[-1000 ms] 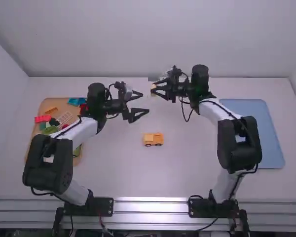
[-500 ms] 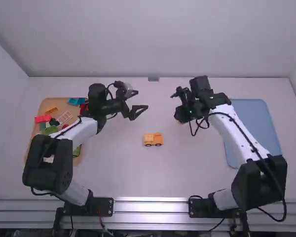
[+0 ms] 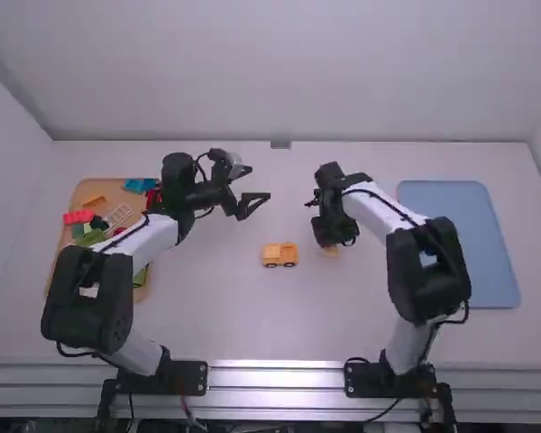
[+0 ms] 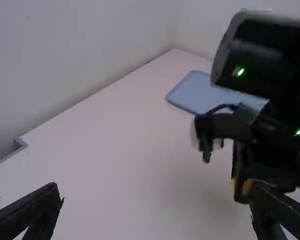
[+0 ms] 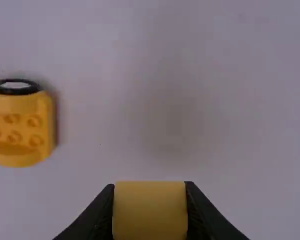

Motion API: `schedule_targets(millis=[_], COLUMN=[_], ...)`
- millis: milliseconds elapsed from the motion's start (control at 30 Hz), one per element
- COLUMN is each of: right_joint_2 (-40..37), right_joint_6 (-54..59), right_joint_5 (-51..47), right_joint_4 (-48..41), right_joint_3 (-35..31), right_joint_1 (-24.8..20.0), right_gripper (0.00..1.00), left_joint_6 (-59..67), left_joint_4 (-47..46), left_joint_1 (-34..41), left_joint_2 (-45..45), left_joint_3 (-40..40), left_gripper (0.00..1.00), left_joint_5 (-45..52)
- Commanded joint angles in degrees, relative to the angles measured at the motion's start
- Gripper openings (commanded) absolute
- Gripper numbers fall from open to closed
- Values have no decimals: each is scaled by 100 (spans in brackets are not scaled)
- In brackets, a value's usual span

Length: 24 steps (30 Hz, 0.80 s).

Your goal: Assemble lego blocks to make yellow taxi

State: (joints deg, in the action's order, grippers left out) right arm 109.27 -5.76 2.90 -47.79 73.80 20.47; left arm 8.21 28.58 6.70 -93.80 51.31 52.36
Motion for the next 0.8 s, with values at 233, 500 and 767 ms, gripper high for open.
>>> schedule_targets(millis=[233, 500, 767], right_joint_2=[769, 769, 769], right_joint_6=[-3447, -7018, -8896], right_joint_5=[155, 634, 734], right_joint_4=[254, 258, 476], right_joint_3=[39, 39, 39], right_joint_1=[-404, -734, -411], right_gripper=[0, 0, 7], left_joint_6=[662, 664, 664], left_joint_4=[-354, -330, -435], left_joint_1=[4, 0, 0], left_joint_2=[57, 57, 57], left_joint_3=[-22, -24, -24], left_gripper=[99, 99, 99], left_joint_5=[50, 50, 48])
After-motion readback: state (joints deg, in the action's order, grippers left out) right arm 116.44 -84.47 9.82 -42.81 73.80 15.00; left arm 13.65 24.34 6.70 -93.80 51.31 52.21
